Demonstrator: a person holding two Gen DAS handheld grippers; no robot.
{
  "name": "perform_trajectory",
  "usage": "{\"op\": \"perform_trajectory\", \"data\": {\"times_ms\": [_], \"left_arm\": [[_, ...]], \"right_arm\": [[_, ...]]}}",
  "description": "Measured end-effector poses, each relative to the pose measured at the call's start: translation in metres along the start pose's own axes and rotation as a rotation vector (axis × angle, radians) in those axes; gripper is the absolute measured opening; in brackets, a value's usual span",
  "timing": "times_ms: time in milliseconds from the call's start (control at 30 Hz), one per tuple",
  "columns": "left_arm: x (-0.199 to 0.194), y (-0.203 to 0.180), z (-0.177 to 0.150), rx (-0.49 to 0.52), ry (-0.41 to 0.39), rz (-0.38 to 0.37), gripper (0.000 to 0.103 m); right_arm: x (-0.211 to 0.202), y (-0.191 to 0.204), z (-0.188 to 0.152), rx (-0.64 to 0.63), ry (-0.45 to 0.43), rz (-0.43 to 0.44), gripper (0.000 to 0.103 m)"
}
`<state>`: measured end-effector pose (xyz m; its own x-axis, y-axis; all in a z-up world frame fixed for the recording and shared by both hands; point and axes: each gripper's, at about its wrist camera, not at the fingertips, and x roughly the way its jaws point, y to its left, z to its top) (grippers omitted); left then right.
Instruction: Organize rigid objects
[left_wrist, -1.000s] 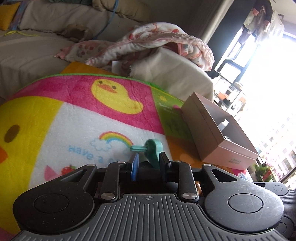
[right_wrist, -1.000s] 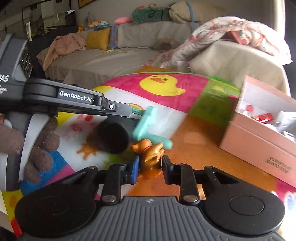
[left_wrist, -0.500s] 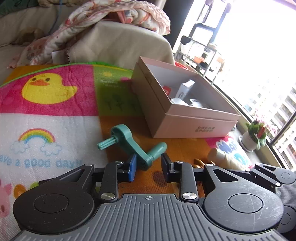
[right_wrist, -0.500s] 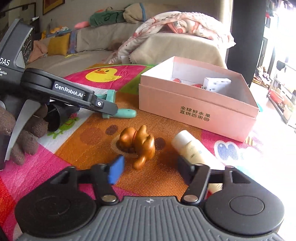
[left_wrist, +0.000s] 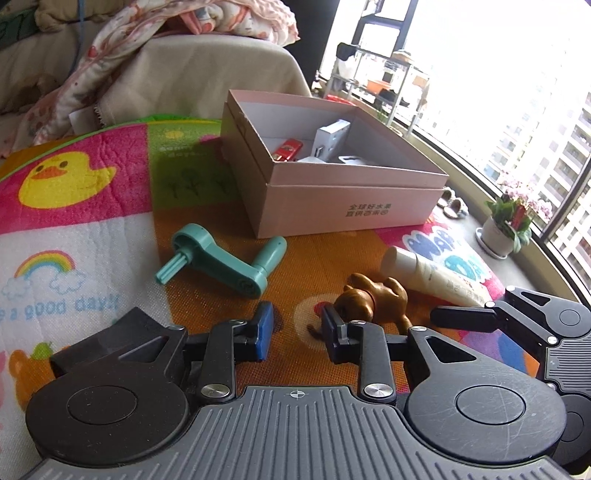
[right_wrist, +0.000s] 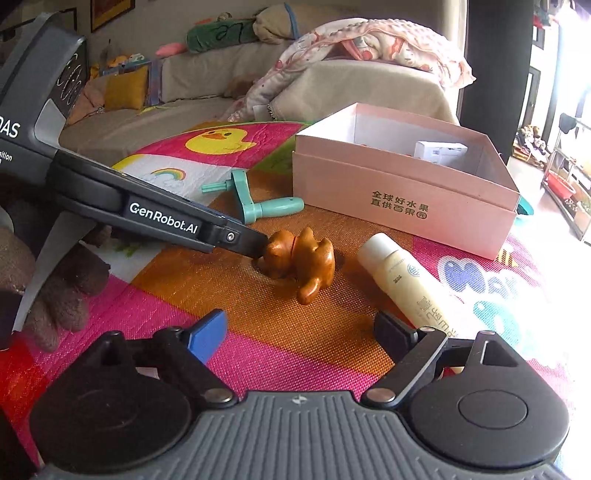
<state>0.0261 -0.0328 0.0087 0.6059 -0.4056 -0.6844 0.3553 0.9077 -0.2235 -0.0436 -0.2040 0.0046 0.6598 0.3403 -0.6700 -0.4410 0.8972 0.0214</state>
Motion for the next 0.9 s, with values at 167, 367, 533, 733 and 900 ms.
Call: {"op": "perform_trajectory", "data": {"times_ms": [167, 367, 533, 733, 900], "left_arm": [[-0.001, -0.002, -0.001, 0.004, 0.001, 0.000, 0.032], [-0.052, 0.011, 0.005, -0.036, -0.131, -0.058, 0.032], [-0.106, 0.056, 0.002, -0.166, -0.267, 0.189, 0.031], [-0.095, 0.074, -0.018, -0.237, -0.181, 0.182, 0.031], [-0.080, 0.058, -0.026, -0.105, -0.149, 0.159, 0.047]], "right_arm": [[0.001, 0.000, 0.000, 0.008, 0.003, -0.008, 0.091], [0.002, -0.001, -0.001, 0.015, 0.003, -0.007, 0.093], [0.003, -0.001, 0.000, 0.016, 0.004, -0.007, 0.095], [0.004, -0.001, 0.000, 0.020, 0.007, -0.009, 0.096], [0.004, -0.002, 0.000, 0.020, 0.007, -0.009, 0.097]]}}
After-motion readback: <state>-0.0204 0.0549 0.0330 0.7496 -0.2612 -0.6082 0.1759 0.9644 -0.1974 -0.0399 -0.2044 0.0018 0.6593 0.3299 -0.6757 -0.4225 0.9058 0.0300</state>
